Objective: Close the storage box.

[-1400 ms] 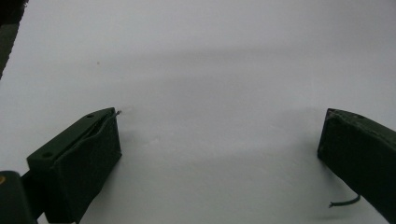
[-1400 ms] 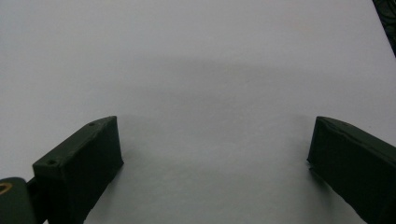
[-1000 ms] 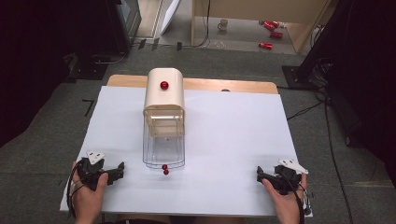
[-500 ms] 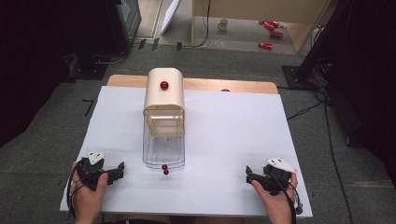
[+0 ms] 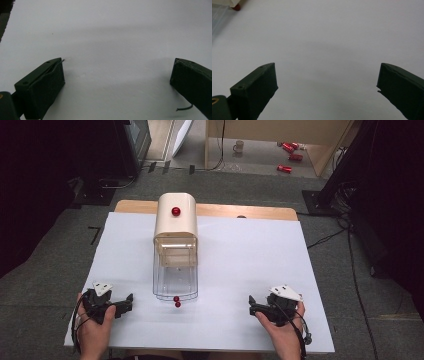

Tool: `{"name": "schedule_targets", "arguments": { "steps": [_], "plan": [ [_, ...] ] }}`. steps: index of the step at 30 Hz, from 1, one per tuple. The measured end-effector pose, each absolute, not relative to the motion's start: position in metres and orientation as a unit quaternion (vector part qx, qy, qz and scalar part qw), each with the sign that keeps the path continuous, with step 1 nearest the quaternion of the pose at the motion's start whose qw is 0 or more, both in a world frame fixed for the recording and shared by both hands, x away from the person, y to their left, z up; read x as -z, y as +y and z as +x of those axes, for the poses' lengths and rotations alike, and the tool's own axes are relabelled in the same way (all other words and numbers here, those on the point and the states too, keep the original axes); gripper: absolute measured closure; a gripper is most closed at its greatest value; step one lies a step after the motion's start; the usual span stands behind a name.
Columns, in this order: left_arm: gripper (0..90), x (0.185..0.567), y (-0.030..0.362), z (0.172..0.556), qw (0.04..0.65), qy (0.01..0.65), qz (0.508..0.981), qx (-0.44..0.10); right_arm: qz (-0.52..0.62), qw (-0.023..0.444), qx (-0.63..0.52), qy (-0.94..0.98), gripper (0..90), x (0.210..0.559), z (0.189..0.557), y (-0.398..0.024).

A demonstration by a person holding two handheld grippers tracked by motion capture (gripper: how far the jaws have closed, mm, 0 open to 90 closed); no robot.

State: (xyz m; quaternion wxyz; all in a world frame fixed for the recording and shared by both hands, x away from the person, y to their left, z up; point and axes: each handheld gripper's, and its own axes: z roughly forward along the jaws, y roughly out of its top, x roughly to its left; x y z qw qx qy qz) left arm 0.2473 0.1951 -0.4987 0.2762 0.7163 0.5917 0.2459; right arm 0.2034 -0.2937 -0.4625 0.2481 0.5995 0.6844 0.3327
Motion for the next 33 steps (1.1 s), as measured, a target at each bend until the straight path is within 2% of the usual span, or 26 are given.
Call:
{"name": "schedule_targets", "arguments": {
  "steps": [33],
  "plan": [
    [0.0,0.499,0.195,0.247,0.276,0.592,0.716,-0.246,0.546,0.222,-0.369,0.719,2.5,0.447,0.223,-0.212]
  ]
}}
